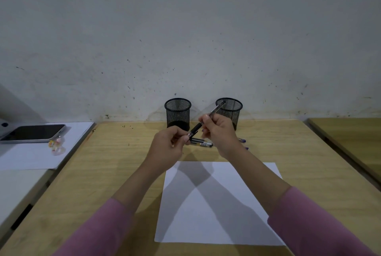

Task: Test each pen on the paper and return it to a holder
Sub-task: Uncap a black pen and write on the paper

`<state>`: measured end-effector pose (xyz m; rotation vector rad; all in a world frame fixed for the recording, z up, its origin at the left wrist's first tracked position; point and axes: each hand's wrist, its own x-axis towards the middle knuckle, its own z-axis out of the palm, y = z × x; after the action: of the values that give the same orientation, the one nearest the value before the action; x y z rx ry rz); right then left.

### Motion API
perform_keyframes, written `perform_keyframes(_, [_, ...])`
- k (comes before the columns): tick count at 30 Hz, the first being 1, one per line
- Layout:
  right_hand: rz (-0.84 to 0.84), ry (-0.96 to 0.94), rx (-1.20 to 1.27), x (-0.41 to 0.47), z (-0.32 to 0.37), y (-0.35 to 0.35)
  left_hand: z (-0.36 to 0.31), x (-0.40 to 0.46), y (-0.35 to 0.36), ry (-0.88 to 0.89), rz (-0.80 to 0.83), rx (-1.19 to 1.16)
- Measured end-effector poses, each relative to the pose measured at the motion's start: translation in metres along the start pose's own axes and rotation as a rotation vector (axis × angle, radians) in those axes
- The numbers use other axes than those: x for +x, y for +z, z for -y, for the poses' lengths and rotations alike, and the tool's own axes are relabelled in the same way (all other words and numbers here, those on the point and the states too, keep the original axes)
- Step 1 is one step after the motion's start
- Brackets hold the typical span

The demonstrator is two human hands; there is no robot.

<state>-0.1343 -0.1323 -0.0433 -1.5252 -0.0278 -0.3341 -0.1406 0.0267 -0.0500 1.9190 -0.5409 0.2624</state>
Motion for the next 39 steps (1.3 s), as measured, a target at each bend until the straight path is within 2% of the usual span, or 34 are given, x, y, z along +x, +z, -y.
perform_keyframes(2, [-0.039,0.062,0.068,0.001,-0.001,0.005,-0.005,0.001,-0.003,-0.014,0.021,-0.005])
perform_keyframes(5, [-0.397,0.224,0.461,0.023,0.017,-0.024,0.004,-0.011,-0.017,-0.085,0.07,0.063])
perform_keyframes(6, [-0.491,0.215,0.539,0.03,0.025,-0.044,0.013,-0.019,-0.024,-0.124,0.078,0.098])
perform_keyframes(7, [-0.532,0.179,0.513,0.033,0.032,-0.062,0.023,-0.027,-0.032,-0.159,0.075,0.133])
perform_keyframes(11, [-0.377,0.122,0.235,0.013,0.036,-0.067,0.052,-0.031,-0.046,-0.23,-0.051,0.234])
perform_keyframes(15, [-0.353,0.135,0.267,-0.007,0.021,-0.035,0.06,-0.008,-0.027,-0.219,-0.108,0.286])
perform_keyframes(19, [-0.333,0.176,0.234,-0.019,0.004,-0.022,0.071,-0.002,-0.015,-0.185,-0.029,0.369])
perform_keyframes(23, [-0.232,0.232,0.123,-0.03,-0.003,-0.005,0.078,-0.005,-0.015,-0.175,0.036,0.373])
perform_keyframes(27, [-0.129,0.277,0.001,-0.035,-0.011,0.014,0.075,-0.012,-0.024,-0.169,-0.003,0.296])
perform_keyframes(29, [-0.133,0.251,-0.039,-0.038,-0.015,0.024,0.073,-0.023,-0.031,-0.142,-0.02,0.238])
perform_keyframes(32, [-0.169,0.242,-0.106,-0.039,-0.024,0.042,0.071,-0.039,-0.04,-0.12,0.107,0.216])
perform_keyframes(35, [-0.185,0.271,-0.111,-0.038,-0.038,0.057,0.073,-0.043,-0.046,-0.059,0.23,0.372])
perform_keyframes(39, [-0.181,0.224,-0.134,-0.036,-0.052,0.06,0.077,-0.041,-0.047,-0.009,0.262,0.447])
